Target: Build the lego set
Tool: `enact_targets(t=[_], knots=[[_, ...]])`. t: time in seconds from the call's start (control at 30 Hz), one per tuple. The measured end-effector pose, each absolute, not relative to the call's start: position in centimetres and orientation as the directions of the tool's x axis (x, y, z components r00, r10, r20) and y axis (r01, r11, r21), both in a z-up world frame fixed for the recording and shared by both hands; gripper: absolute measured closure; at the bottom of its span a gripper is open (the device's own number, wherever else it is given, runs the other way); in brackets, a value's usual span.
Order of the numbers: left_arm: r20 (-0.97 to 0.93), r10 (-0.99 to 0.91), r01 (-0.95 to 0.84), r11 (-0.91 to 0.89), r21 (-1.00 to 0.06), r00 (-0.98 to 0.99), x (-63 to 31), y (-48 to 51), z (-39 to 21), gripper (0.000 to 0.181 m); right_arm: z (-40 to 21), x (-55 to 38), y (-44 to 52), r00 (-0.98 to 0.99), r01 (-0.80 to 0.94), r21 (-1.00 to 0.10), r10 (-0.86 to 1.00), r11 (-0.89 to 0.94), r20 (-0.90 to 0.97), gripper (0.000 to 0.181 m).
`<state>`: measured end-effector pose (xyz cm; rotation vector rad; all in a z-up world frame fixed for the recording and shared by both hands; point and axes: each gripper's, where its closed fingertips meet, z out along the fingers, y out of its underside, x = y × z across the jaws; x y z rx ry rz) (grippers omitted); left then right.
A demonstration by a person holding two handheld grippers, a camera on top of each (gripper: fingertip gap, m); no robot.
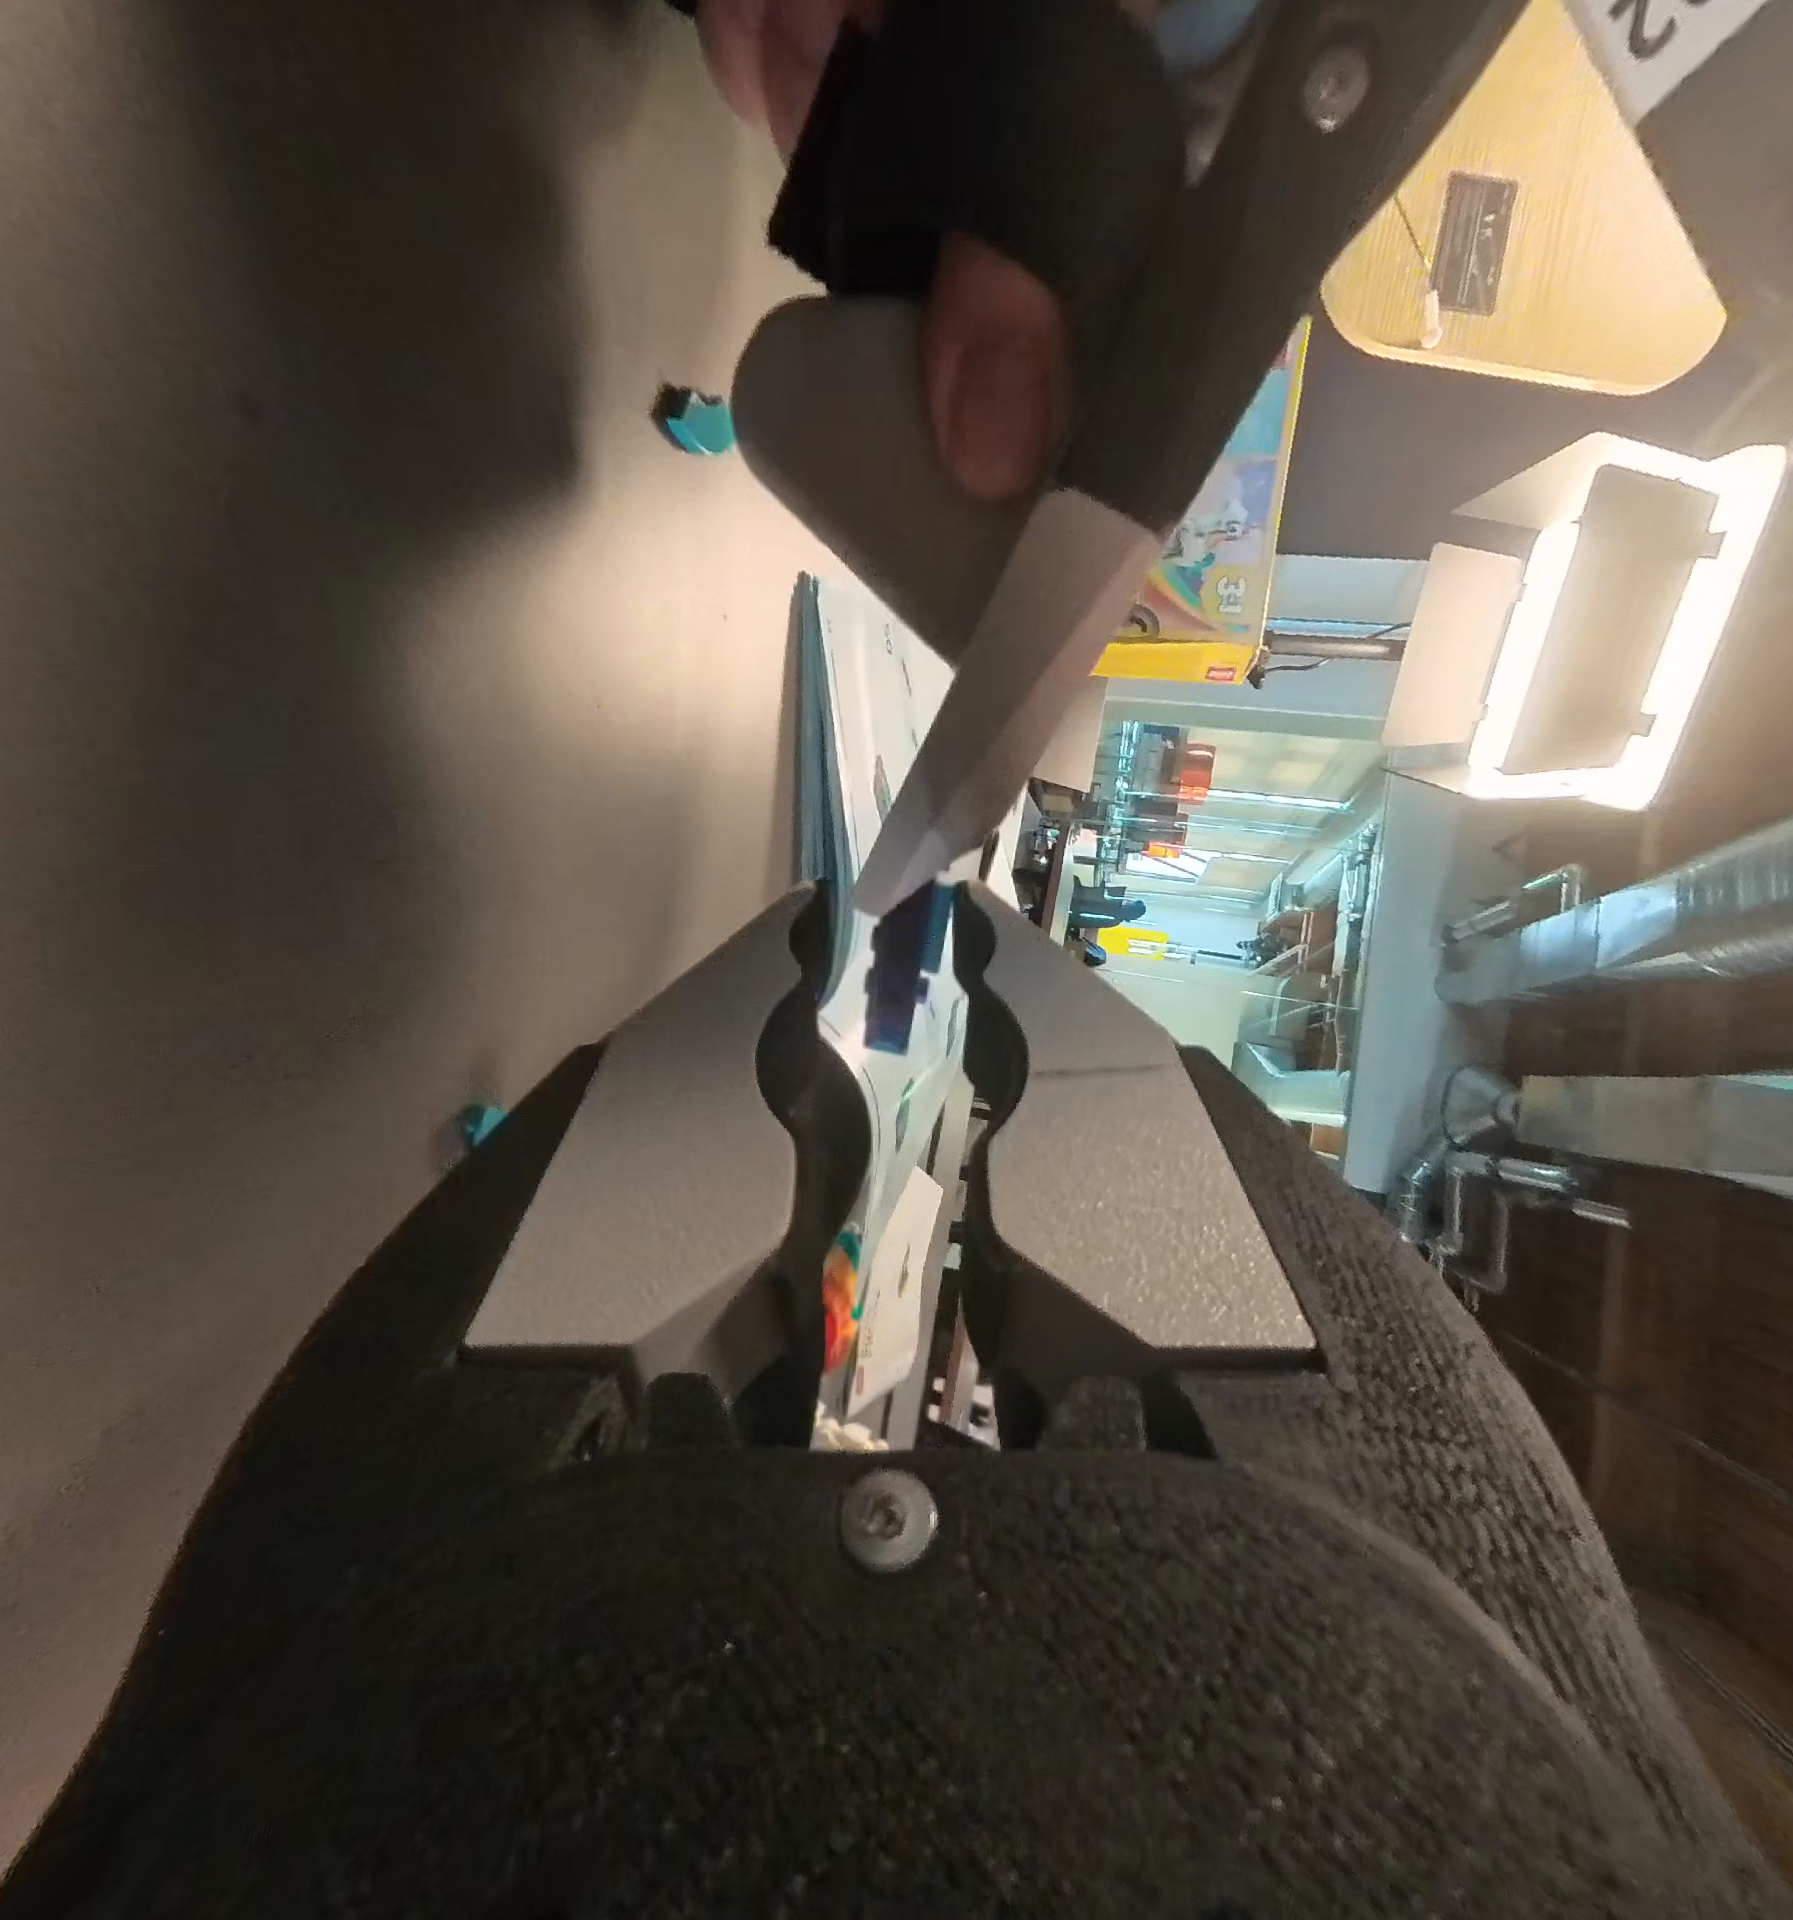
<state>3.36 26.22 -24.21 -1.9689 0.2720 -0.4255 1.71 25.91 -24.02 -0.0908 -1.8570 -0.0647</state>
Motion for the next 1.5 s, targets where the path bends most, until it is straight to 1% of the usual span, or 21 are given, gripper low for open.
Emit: enact_targets(t=[0.07,0.27,0.37,0.4,0.43,0.47,0.53,0.67,0.7,0.73,0.77,0.83,0.9,0.93,0.97,1.03,1.13,1.27,1.37,1.4,1.5], knots=[[0.176,-0.374,0.005,-0.415,-0.91,0.911,3.4,26.2,-24.1,0.145,-23.9,1.6,25.9,-0.271,0.088,0.029,-0.004,0.996,0.963,0.165],[0.24,-0.38,0.053,-0.441,-0.896,0.893,3.6,26.1,-24.2,0.145,-24.0,1.8,25.8,-0.3,0.099,0.0,0.03,0.995,0.953,0.169],[0.292,-0.384,0.114,-0.424,-0.898,0.876,3.4,26.1,-23.5,0.144,-23.3,1.6,25.7,-0.264,0.071,-0.153,0.166,0.986,0.95,0.168],[0.32,-0.381,0.136,-0.436,-0.889,0.867,3.2,26.0,-23.6,0.144,-23.0,1.5,25.8,-0.253,0.067,-0.202,0.213,0.977,0.944,0.164],[0.347,-0.384,0.159,-0.443,-0.882,0.855,3.2,26.0,-23.6,0.144,-22.8,1.4,25.9,-0.249,0.07,-0.249,0.259,0.966,0.933,0.142],[0.377,-0.395,0.184,-0.446,-0.876,0.838,3.2,25.9,-23.4,0.144,-22.6,1.4,26.0,-0.25,0.067,-0.297,0.305,0.952,0.919,0.126],[0.433,-0.402,0.239,-0.449,-0.861,0.806,2.9,25.8,-23.0,0.144,-22.3,1.5,26.2,-0.251,0.045,-0.361,0.36,0.931,0.898,0.109],[0.563,-0.434,0.353,-0.474,-0.806,0.704,2.9,25.4,-22.0,0.145,-22.5,2.6,26.5,-0.267,-0.058,-0.354,0.327,0.933,0.906,0.105],[0.582,-0.444,0.371,-0.476,-0.798,0.682,2.9,25.3,-21.8,0.145,-22.7,2.9,26.3,-0.293,-0.079,-0.379,0.342,0.922,0.893,0.106],[0.589,-0.456,0.382,-0.469,-0.796,0.667,2.9,25.2,-21.5,0.145,-22.9,3.1,26.2,-0.331,-0.086,-0.434,0.385,0.897,0.862,0.107],[0.583,-0.473,0.383,-0.456,-0.803,0.66,2.9,25.1,-21.2,0.145,-23.0,3.4,26.0,-0.383,-0.08,-0.518,0.454,0.852,0.805,0.106],[0.521,-0.51,0.334,-0.416,-0.846,0.685,3.1,25.0,-20.9,0.145,-22.4,3.9,25.3,-0.494,-0.047,-0.731,0.62,0.68,0.609,0.107],[0.365,-0.534,0.195,-0.349,-0.917,0.762,3.1,24.9,-21.1,0.144,-21.0,4.6,24.5,-0.604,0.006,-0.912,0.728,0.411,0.324,0.118],[0.255,-0.553,0.098,-0.297,-0.95,0.793,3.2,24.8,-21.2,0.144,-20.1,4.8,24.3,-0.639,0.04,-0.963,0.748,0.267,0.181,0.119],[0.14,-0.572,0.0,-0.238,-0.971,0.808,3.4,24.7,-21.2,0.144,-19.4,5.0,24.2,-0.666,0.08,-0.986,0.744,0.148,0.058,0.121],[-0.024,-0.58,-0.133,-0.147,-0.98,0.814,3.7,24.6,-21.3,0.144,-18.9,4.9,24.6,-0.676,0.148,-0.989,0.732,0.024,-0.084,0.123],[-0.154,-0.563,-0.204,-0.026,-0.979,0.812,4.1,24.4,-20.2,0.144,-19.4,4.9,24.5,-0.678,0.239,-0.97,0.71,-0.034,-0.192,0.132],[-0.362,-0.493,-0.36,0.103,-0.927,0.791,4.5,24.0,-19.3,0.144,-19.3,4.8,23.9,-0.658,0.36,-0.919,0.654,-0.161,-0.372,0.135],[-0.459,-0.463,-0.443,0.149,-0.884,0.759,5.1,23.8,-19.3,0.145,-18.8,5.3,23.1,-0.673,0.419,-0.877,0.568,-0.235,-0.474,0.145],[-0.483,-0.454,-0.467,0.155,-0.871,0.749,5.2,23.9,-19.4,0.144,-18.6,5.4,22.9,-0.676,0.428,-0.867,0.546,-0.254,-0.494,0.152],[-0.521,-0.45,-0.504,0.169,-0.847,0.726,5.5,23.8,-19.6,0.144,-18.6,5.4,22.8,-0.68,0.432,-0.862,0.532,-0.265,-0.505,0.166]])
